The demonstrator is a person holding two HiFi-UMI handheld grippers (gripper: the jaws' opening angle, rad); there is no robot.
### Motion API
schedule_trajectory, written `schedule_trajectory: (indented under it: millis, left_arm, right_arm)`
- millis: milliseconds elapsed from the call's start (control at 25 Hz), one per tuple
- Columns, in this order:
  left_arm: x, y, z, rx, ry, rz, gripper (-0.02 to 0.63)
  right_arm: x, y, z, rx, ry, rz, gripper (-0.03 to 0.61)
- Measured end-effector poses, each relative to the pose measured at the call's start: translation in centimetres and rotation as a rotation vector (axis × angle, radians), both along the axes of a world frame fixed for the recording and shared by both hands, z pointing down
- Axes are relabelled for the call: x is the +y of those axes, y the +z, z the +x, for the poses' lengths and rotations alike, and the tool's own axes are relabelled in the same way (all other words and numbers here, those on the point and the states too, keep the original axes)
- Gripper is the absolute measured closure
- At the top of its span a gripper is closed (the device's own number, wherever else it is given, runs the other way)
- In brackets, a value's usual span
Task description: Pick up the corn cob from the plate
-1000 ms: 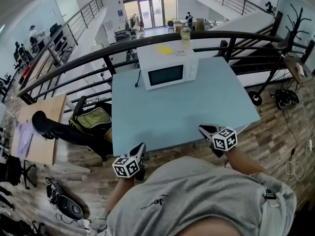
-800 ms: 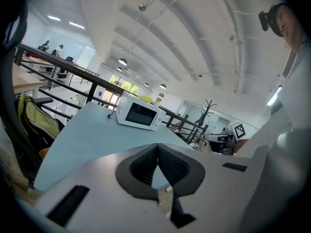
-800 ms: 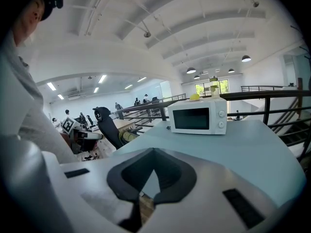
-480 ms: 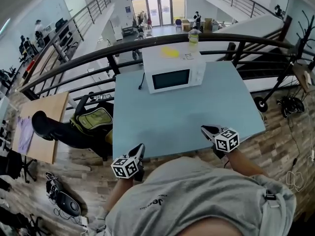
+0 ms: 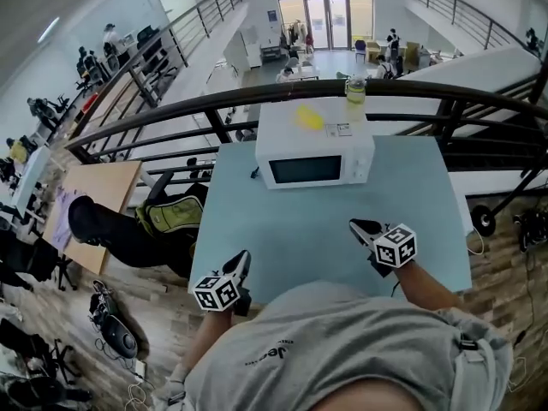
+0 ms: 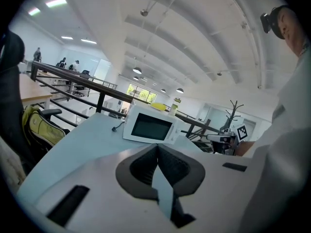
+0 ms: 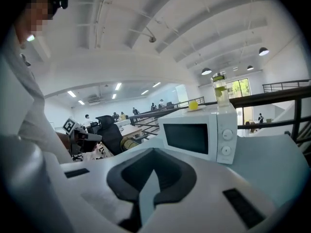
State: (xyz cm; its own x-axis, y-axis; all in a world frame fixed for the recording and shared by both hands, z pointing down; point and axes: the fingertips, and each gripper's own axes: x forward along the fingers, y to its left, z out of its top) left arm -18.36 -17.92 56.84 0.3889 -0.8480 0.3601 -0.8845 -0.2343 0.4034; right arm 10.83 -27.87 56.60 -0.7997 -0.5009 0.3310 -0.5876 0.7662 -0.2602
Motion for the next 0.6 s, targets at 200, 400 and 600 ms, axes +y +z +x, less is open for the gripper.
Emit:
schedule_trajectory:
  millis: [200,400,600]
  left_arm:
    - [-4.8,-2.1,5.1,-0.033,0.016,0.007,0.595]
    - [-8.7,-4.2,6.8,-0.052,0.045,0.029,0.595]
    - [-13.2,-6.6,5.6,-0.060,0.100,0.095,0.595]
  right_arm:
    - [-5.6,-2.2,1.5,-0.039,-0.053,0.041,0.563]
    - [-10.0,-4.5,1.8,-0.049,-0.046,0.063,0.563]
    - [-14.5,-7.1,0.3,-0.055,0.014,0.090,0.563]
